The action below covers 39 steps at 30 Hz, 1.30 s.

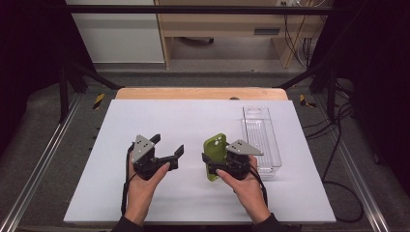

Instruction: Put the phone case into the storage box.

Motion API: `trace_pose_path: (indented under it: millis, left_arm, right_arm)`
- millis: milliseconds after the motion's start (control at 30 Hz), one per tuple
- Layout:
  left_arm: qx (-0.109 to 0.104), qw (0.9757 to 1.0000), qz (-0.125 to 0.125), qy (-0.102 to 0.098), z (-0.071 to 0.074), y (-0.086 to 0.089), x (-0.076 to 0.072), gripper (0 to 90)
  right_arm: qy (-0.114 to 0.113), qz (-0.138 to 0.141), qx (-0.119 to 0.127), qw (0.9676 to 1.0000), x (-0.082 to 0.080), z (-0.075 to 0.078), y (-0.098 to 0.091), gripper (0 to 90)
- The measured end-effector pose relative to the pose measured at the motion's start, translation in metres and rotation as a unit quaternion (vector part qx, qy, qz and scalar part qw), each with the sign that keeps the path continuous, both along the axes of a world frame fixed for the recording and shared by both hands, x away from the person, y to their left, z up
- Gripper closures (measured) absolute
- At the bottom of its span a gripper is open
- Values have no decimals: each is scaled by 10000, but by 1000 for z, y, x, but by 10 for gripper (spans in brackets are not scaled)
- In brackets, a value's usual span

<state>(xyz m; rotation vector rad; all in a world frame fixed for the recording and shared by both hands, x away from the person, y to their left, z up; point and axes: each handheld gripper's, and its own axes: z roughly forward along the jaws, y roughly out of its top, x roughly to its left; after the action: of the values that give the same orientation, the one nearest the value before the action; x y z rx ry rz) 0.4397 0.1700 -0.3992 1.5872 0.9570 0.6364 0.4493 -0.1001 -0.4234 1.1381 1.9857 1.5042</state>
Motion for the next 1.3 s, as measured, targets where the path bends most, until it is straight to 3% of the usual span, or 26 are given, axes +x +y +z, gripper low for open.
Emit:
trace_pose_path:
  millis: [400,533,733,833,933,1100,1300]
  left_arm:
    - [111,9999,69,-102,-3,14,-4,66]
    - [226,9993,166,-250,-8,22,-7,66]
    - [198,9990,235,-327,-23,35,-9,64]
    - [305,9984,295,-364,-35,40,-9,60]
    - [287,9986,351,-274,-49,48,-10,60]
    - [229,9989,386,-149,-57,60,-9,59]
    - [125,9984,524,-141,-59,73,-10,60]
  right_arm:
    - [-34,-31,24,10000,-1,2,-1,162]
    - [-27,-57,33,10000,-1,1,-2,162]
    - [-91,-172,18,9998,-2,-1,1,163]
    - [-120,-251,0,9996,0,-3,3,163]
    - [-87,-394,75,9992,4,-2,2,163]
    - [-84,-628,105,9979,15,7,-1,163]
    - [-166,-816,178,9964,33,35,-5,164]
